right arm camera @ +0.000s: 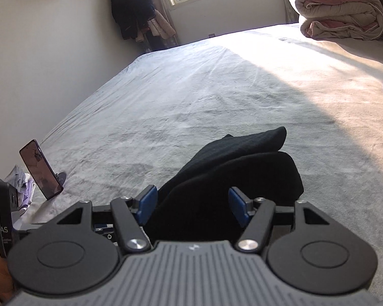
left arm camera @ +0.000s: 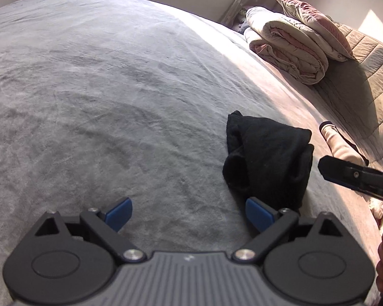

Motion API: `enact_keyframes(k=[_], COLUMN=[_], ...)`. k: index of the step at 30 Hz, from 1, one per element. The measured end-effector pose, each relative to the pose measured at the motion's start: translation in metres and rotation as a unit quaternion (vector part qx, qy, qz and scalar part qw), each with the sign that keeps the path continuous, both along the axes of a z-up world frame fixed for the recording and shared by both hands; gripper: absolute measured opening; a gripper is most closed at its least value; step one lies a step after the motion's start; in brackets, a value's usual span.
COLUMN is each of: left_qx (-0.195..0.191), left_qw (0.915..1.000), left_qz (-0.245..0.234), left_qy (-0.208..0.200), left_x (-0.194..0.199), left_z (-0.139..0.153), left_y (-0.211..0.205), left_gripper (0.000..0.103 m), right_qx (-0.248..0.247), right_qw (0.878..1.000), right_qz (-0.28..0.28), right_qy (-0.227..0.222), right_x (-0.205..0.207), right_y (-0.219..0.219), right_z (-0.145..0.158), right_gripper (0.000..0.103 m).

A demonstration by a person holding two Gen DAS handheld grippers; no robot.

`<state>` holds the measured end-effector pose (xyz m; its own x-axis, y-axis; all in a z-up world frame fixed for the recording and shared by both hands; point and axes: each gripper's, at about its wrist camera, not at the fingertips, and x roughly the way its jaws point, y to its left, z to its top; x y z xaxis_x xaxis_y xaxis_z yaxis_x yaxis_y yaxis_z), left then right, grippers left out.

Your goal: Fold clothes

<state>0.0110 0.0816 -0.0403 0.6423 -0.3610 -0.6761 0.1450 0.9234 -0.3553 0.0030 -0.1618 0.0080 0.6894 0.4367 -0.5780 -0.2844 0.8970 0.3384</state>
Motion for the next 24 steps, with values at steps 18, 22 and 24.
enact_keyframes(k=[18, 22, 24], left_qx=[-0.098, -0.093, -0.095], left_qw=[0.9942, 0.9941, 0.9937], left_qz=[0.005, -0.012, -0.024], left_qy=[-0.043, -0.055, -0.055], left_x=[0.020, 0.007, 0.001], left_z=[0.009, 0.011, 0.008], left_y=[-0.036, -0.029, -0.026], left_gripper=[0.007, 0.005, 0.005], right_qx=[0.005, 0.005, 0.009], right_qw=[0.998, 0.998, 0.997], right_qz=[-0.062, -0.069, -0.074], right_qy=[0.015, 0.014, 0.012], right_x=[0.007, 0.008, 0.007], right_y=[-0.031, -0.033, -0.035], right_z=[-0.009, -0.009, -0.009], right_gripper=[0.057, 0.057, 0.057])
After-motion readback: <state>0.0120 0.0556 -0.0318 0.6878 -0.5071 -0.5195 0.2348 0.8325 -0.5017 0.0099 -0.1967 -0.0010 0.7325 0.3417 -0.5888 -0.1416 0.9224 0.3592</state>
